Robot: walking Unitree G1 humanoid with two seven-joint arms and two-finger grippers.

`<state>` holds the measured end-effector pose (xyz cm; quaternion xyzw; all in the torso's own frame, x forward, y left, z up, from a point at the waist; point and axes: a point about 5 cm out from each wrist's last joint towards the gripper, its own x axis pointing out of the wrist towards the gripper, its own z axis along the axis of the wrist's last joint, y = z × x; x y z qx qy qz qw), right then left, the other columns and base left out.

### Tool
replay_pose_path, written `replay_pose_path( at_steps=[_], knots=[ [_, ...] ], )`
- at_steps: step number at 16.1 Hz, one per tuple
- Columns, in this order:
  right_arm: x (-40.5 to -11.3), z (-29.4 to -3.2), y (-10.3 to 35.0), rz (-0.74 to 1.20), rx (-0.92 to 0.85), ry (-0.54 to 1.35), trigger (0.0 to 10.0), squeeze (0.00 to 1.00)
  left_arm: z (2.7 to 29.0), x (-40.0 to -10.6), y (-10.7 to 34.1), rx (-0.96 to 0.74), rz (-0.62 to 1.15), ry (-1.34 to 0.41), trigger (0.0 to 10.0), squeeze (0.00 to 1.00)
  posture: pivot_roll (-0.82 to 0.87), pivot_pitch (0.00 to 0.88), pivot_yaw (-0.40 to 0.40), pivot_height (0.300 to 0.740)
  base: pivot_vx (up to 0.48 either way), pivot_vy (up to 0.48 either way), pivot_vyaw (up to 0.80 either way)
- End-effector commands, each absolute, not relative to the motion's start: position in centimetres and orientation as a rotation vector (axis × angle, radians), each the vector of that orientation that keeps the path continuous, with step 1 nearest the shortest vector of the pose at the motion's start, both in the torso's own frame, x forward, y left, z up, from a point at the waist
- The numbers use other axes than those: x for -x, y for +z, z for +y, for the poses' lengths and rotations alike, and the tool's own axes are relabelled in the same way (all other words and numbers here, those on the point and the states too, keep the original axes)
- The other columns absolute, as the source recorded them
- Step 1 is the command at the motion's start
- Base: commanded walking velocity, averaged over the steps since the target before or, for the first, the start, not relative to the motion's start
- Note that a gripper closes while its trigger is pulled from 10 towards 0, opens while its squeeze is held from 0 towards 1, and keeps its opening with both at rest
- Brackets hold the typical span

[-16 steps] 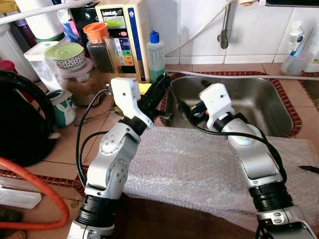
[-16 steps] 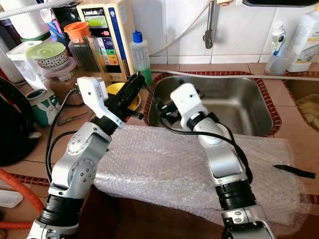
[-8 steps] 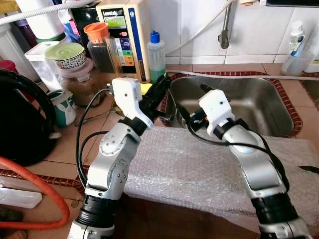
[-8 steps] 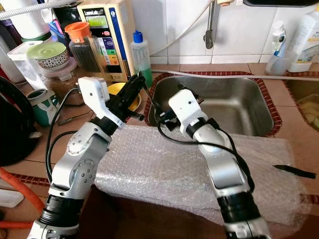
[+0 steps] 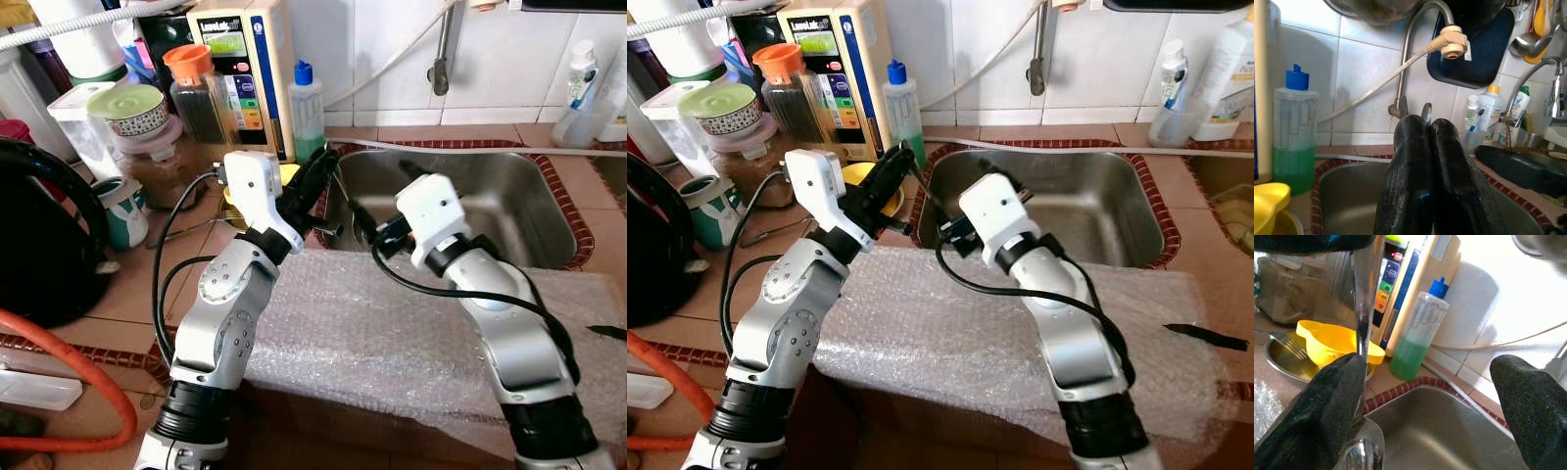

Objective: Kitchen organization

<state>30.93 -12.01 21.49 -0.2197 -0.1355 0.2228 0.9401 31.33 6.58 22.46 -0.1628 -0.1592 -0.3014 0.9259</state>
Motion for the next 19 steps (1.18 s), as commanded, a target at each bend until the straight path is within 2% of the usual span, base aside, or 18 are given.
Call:
replay_pose_path(
  at_steps=[1,4,6,9,14,17,19],
  knots=[
    [-30.6,-11.8,20.6,-0.233,0.426,0.481,10.0,0.00,6.9,-31.5,22.9,0.323,-0.342,-0.598,0.0,0.00,-0.30,0.068,0.163,0.740,0.000,0.000,0.00],
    [-31.2,-11.8,19.2,-0.156,0.370,0.483,10.0,0.00,6.5,-31.3,23.5,0.334,-0.362,-0.620,0.0,0.00,-0.30,0.069,0.165,0.740,0.000,0.000,0.00],
    [-32.1,-12.1,18.8,-0.157,0.441,0.474,10.0,0.00,6.4,-31.1,23.6,0.338,-0.367,-0.634,0.0,0.00,-0.29,0.069,0.164,0.740,0.000,0.000,0.00],
    [-33.1,-11.8,18.9,-0.156,0.448,0.470,10.0,0.00,6.3,-30.9,23.4,0.340,-0.362,-0.640,0.0,0.00,-0.28,0.075,0.163,0.740,0.000,0.000,0.00],
    [-34.4,-10.1,19.4,-0.189,0.449,0.517,10.0,0.00,6.2,-30.8,23.3,0.337,-0.353,-0.648,0.0,0.00,-0.28,0.077,0.162,0.740,0.000,0.000,0.00],
    [-33.7,-8.0,19.5,-0.197,0.414,0.637,10.0,0.00,6.2,-30.8,23.1,0.330,-0.345,-0.644,0.0,0.00,-0.27,0.076,0.162,0.740,0.000,0.000,0.00],
    [-33.5,-8.2,18.9,-0.181,0.406,0.631,10.0,0.00,6.3,-30.8,23.1,0.331,-0.347,-0.641,0.0,0.00,-0.27,0.077,0.159,0.740,0.000,0.000,0.00]
  ],
)
